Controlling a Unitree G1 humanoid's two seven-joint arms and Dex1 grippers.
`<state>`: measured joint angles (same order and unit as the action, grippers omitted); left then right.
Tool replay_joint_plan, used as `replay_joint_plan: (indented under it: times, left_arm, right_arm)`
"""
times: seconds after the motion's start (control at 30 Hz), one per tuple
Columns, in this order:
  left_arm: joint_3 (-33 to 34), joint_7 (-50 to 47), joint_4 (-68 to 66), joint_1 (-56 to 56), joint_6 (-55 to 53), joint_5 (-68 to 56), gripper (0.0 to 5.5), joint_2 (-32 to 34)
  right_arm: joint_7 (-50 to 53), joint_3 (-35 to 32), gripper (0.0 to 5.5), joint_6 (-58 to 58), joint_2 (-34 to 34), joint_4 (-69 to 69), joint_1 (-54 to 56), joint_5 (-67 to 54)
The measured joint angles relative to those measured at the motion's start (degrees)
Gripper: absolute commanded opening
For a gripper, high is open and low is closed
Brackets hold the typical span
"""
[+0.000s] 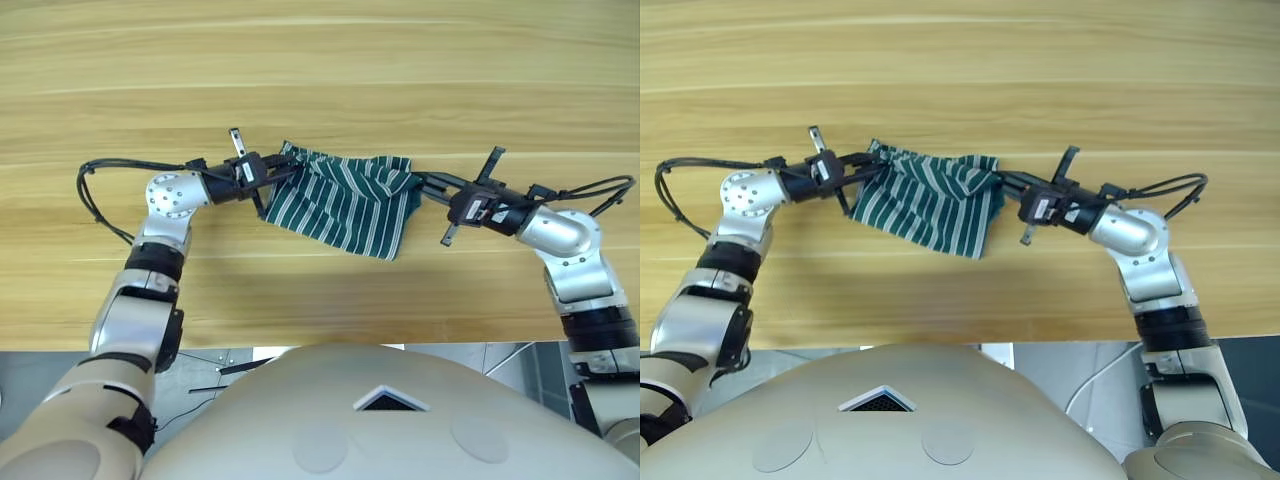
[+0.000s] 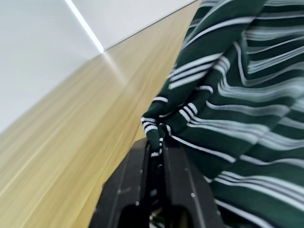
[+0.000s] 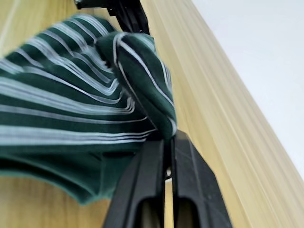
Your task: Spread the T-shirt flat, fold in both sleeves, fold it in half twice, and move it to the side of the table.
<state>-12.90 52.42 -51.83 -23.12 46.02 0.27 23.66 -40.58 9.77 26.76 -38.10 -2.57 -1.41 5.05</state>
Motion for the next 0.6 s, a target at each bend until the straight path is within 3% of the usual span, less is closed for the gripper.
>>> replay_joint_plan:
  times: [0.47, 0.6]
  left_arm:
    - [-0.14, -11.85, -14.86, -9.99, -0.21, 9.09, 0.18, -1.77]
    - [-1.85, -16.56, -17.00, -12.09, -2.41, 13.00, 0.81, -2.04]
  right_arm:
    - [16.09, 7.66, 0.00, -1.43, 10.31, -28.14, 15.58, 15.92]
    - [17.37, 7.50, 0.78, -0.63, 12.61, -33.40, 18.15, 14.07]
